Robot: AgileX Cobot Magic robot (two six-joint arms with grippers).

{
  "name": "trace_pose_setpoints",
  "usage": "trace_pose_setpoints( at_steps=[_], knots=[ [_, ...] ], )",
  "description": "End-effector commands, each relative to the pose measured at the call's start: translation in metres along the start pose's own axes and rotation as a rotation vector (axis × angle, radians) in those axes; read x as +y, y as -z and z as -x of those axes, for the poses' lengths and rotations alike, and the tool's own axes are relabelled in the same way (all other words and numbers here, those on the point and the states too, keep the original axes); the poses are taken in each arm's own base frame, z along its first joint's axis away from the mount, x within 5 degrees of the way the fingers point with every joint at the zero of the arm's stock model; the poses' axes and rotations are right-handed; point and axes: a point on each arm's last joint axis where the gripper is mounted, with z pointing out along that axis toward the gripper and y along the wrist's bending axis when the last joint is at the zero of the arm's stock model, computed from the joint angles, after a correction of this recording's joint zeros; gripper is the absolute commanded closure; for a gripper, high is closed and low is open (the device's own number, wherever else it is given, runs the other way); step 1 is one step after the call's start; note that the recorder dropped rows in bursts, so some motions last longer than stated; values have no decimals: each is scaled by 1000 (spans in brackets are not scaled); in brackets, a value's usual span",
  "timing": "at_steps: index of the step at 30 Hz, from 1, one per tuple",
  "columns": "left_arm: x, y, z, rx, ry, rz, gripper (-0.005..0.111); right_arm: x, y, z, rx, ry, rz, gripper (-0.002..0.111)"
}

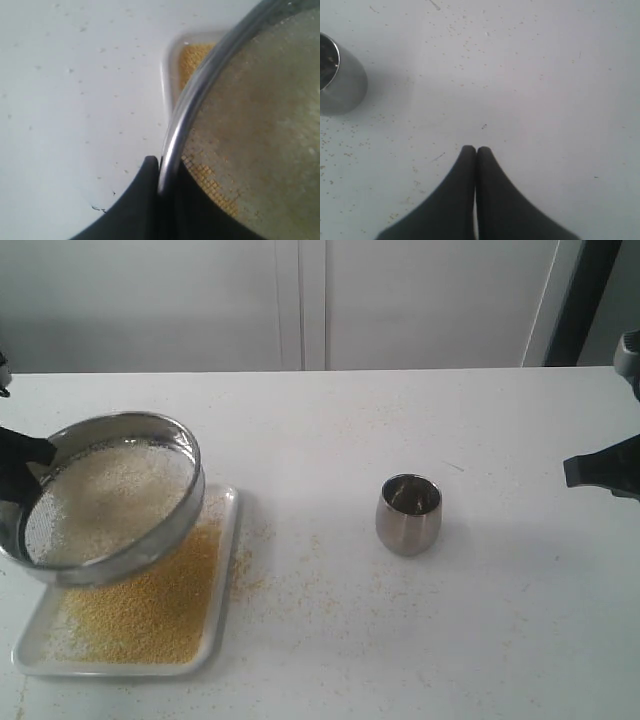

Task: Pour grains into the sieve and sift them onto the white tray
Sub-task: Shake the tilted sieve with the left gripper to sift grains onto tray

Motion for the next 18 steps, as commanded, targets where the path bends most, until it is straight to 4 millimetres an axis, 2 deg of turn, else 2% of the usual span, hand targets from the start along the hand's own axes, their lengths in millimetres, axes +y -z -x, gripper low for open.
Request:
trace_pose_setpoints(
  at_steps=[1,2,4,5,6,9,10,11,12,15,16,18],
  knots=[
    [-18,5,-9,94,-301,-117,107,-1,3,2,-19,-1,-3,108],
    [-15,5,-7,77,-214,-88,107,-1,3,2,-19,-1,-3,108],
    [-6,6,-3,31,81,-40,107,-1,3,2,-19,-1,-3,108],
    [-6,6,-2,22,152,-39,107,-1,3,2,-19,-1,-3,108],
    [-8,5,-1,16,120,-51,107,-1,3,2,-19,-1,-3,108],
    [-24,3,-5,59,-326,-118,107,-1,3,2,-19,-1,-3,108],
    [-26,3,-9,96,-422,-141,107,-1,3,2,-19,-1,-3,108],
    [-26,3,-9,106,-417,-135,107,-1,3,2,-19,-1,-3,108],
    [-24,3,-7,92,-322,-101,107,-1,3,2,-19,-1,-3,108],
    [-11,4,1,4,152,-24,107,-1,3,2,-19,-1,-3,108],
    [-11,4,3,-16,208,-32,107,-1,3,2,-19,-1,-3,108],
    [-21,3,5,-31,55,-79,107,-1,3,2,-19,-1,-3,108]
  ],
)
